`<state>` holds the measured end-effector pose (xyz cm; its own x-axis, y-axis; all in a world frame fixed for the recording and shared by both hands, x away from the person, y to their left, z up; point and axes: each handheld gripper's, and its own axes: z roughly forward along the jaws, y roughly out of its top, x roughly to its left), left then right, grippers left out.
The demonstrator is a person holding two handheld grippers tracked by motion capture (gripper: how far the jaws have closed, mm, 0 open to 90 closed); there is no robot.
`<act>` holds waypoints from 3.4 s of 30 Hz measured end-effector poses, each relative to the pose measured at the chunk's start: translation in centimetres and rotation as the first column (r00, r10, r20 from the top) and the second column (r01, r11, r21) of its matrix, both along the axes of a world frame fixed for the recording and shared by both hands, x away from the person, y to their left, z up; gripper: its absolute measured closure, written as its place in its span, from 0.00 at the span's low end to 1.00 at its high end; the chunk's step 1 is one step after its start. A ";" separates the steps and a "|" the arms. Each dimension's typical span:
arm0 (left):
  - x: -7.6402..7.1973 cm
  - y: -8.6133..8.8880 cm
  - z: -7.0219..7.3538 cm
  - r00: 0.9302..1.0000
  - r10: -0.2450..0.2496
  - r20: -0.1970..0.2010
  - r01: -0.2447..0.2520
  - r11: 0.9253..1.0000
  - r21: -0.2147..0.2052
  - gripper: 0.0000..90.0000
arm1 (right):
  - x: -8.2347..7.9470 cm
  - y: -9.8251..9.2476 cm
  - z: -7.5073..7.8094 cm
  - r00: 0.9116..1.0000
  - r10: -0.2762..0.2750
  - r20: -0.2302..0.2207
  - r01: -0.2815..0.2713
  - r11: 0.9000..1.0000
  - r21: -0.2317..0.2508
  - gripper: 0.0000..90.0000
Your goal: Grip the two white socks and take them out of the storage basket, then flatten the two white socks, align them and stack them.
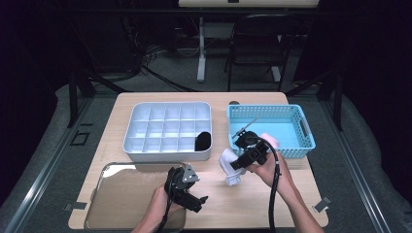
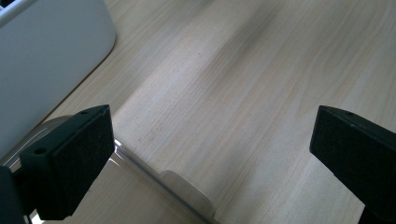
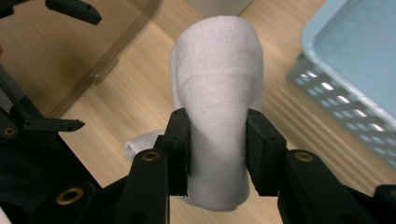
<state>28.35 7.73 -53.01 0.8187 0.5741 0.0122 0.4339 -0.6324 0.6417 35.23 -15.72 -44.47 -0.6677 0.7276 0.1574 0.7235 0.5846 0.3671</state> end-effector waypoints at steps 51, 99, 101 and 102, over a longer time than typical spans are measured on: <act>-1.5 -5.1 -1.8 0.994 -0.100 -0.039 0.101 0.994 0.030 0.33 | -1.8 -1.4 -7.3 0.999 -0.020 -0.049 0.025 0.994 0.104 0.75; 0.1 -3.5 -3.0 0.995 -0.088 -0.056 0.090 0.995 0.041 0.80 | 0.8 -2.4 -10.3 0.991 -0.087 -0.104 0.092 0.995 0.042 0.96; 0.1 -3.7 -3.0 0.994 -0.092 -0.054 0.094 0.995 0.039 0.80 | 0.8 -2.6 -10.2 0.990 -0.089 -0.108 0.092 0.995 0.031 0.96; 0.1 -3.7 -3.0 0.994 -0.092 -0.054 0.094 0.995 0.038 0.80 | 0.8 -2.7 -10.1 0.990 -0.094 -0.103 0.097 0.995 0.031 0.96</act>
<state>28.47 3.98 -56.03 0.8687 0.4953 -0.0100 0.4040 -0.6966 0.5929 36.01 -18.42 -54.57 -0.5747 0.7800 0.2478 0.8099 0.4986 0.3089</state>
